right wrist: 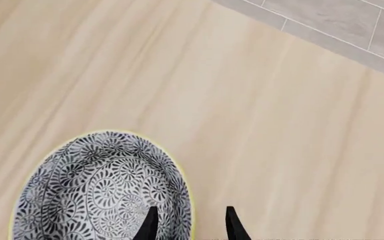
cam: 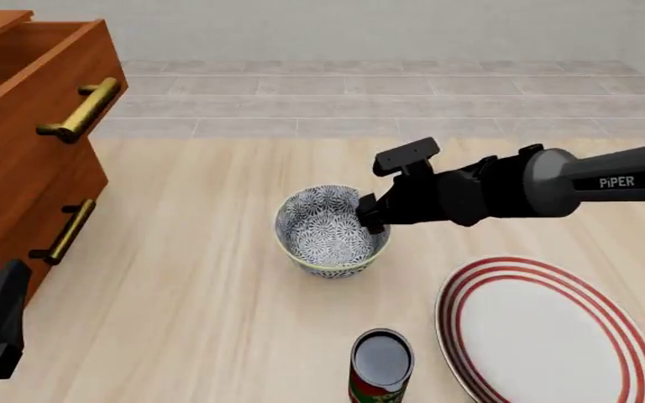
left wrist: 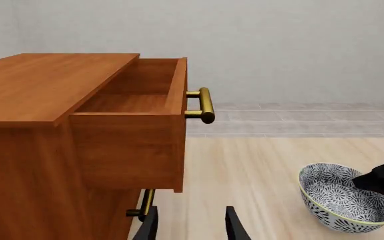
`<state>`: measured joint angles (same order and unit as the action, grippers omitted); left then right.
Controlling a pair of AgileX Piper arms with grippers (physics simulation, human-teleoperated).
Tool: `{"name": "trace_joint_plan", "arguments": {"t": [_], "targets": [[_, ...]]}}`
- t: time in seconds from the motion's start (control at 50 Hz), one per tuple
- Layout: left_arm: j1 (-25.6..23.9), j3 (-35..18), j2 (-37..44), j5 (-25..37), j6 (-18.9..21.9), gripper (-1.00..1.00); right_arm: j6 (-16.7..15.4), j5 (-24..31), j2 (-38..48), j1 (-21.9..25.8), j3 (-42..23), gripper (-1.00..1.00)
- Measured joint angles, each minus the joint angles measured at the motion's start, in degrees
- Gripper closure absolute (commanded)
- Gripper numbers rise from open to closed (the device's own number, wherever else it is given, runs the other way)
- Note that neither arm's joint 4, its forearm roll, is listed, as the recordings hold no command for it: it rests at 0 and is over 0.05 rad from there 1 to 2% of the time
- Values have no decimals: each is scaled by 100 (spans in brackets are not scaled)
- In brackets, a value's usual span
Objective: Put the bowl on the plate.
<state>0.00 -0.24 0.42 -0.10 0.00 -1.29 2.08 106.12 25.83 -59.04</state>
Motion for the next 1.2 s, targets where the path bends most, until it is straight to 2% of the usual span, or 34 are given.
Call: {"name": "trace_joint_plan", "arguments": {"t": [0.58, 0.6, 1.2], "targets": [[0, 0, 0, 0, 0, -100, 60, -105, 286, 47, 80, -100], [0, 0, 0, 0, 0, -100, 64, -109, 291, 49, 84, 100], [0, 0, 0, 0, 0, -100, 4, -71, 46, 148, 106, 100]]}}
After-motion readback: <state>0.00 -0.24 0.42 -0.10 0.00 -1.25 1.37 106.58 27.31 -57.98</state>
